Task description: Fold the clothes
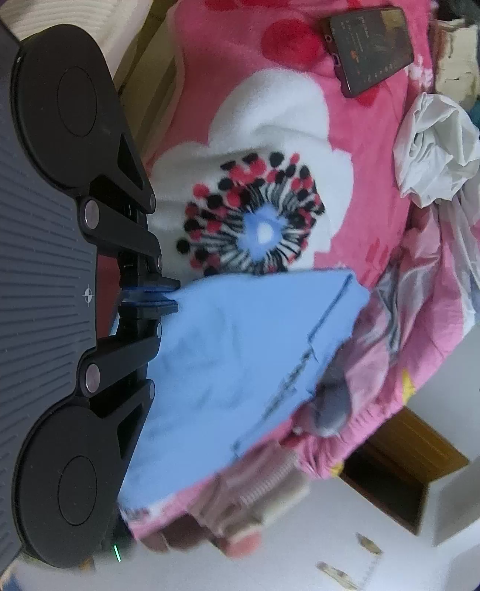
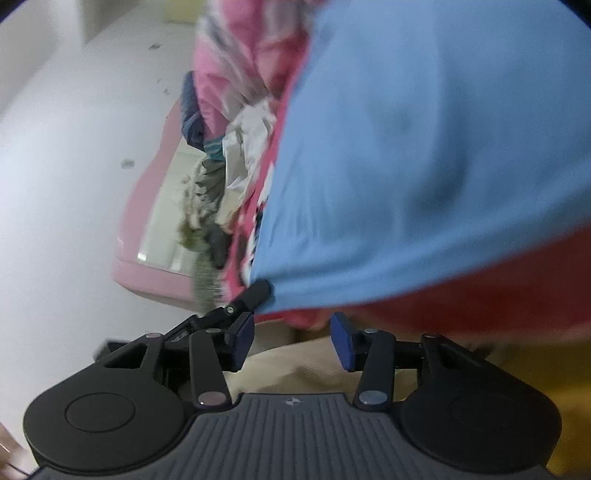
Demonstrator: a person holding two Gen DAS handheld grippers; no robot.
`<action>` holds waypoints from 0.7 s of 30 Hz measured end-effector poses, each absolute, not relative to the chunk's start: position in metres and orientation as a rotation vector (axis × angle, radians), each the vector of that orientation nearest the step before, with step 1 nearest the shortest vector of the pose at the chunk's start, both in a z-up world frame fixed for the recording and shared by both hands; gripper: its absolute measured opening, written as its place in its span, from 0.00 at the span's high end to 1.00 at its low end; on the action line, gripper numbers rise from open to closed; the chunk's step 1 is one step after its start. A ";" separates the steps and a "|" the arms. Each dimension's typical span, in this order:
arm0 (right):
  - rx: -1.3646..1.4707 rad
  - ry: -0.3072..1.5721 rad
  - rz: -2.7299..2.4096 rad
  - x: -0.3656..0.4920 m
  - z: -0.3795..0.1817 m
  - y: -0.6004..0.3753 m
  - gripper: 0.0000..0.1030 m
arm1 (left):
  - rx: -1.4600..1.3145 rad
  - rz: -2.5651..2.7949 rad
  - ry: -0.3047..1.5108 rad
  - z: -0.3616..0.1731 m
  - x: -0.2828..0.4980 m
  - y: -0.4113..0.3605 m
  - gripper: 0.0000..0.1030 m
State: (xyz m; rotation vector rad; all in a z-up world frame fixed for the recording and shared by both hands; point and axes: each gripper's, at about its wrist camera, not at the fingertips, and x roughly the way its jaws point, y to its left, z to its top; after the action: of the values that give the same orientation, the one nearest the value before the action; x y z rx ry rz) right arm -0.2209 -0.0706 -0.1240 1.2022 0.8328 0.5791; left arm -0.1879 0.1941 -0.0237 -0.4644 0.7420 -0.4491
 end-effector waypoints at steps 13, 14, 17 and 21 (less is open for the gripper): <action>1.667 0.756 0.601 -0.183 -0.178 -0.046 0.54 | -0.656 -0.499 0.733 -0.022 -0.184 0.208 0.98; 1.678 0.758 0.615 -0.181 -0.178 -0.044 0.55 | -0.669 -0.505 0.732 -0.023 -0.184 0.209 0.98; 1.706 0.762 0.652 -0.176 -0.179 -0.037 0.71 | -0.709 -0.521 0.730 -0.026 -0.183 0.213 0.98; 1.718 0.762 0.684 -0.173 -0.178 -0.033 0.91 | -0.804 -0.539 0.735 -0.034 -0.180 0.223 0.97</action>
State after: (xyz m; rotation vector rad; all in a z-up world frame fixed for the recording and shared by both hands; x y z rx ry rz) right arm -0.1730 -0.0330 -0.1783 1.7181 0.7621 0.6838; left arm -0.1804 0.2230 -0.0341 -0.8042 0.7353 -0.5395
